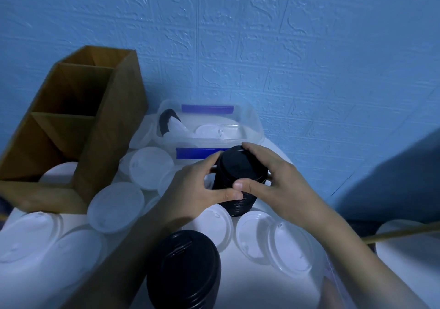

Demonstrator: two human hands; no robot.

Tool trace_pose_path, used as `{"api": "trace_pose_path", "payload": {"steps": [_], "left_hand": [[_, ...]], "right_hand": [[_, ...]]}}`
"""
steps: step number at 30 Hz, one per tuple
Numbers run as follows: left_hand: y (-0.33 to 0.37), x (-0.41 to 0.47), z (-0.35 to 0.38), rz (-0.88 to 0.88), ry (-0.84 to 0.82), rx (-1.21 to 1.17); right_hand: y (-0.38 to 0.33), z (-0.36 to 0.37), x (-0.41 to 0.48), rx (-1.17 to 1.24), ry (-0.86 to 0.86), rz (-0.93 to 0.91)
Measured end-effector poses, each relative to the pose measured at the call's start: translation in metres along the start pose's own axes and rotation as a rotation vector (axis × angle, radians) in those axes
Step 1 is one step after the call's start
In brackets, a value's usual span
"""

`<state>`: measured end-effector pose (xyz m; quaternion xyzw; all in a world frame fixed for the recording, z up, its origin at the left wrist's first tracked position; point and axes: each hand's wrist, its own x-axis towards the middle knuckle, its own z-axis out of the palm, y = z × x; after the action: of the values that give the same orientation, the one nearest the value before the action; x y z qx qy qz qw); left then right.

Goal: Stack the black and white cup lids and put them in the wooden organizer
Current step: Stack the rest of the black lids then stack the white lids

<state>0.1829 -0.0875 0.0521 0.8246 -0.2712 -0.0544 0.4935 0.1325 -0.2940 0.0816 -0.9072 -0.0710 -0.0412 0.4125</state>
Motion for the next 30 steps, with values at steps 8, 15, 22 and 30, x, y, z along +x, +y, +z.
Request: {"api": "trace_pose_path", "payload": {"steps": [8, 15, 22, 30], "left_hand": [[0.001, 0.001, -0.004, 0.000, -0.005, 0.064], [0.001, -0.003, -0.002, -0.015, -0.012, 0.021], [0.004, -0.003, -0.007, 0.011, 0.040, 0.037], [0.003, -0.006, -0.010, 0.075, 0.109, 0.028]], "right_hand": [[0.003, -0.006, 0.002, 0.070, -0.016, 0.014], [-0.007, -0.032, 0.021, 0.103, -0.088, 0.038], [-0.009, -0.031, 0.035, 0.188, -0.249, 0.027], [-0.011, -0.029, 0.048, 0.235, -0.356, 0.001]]}}
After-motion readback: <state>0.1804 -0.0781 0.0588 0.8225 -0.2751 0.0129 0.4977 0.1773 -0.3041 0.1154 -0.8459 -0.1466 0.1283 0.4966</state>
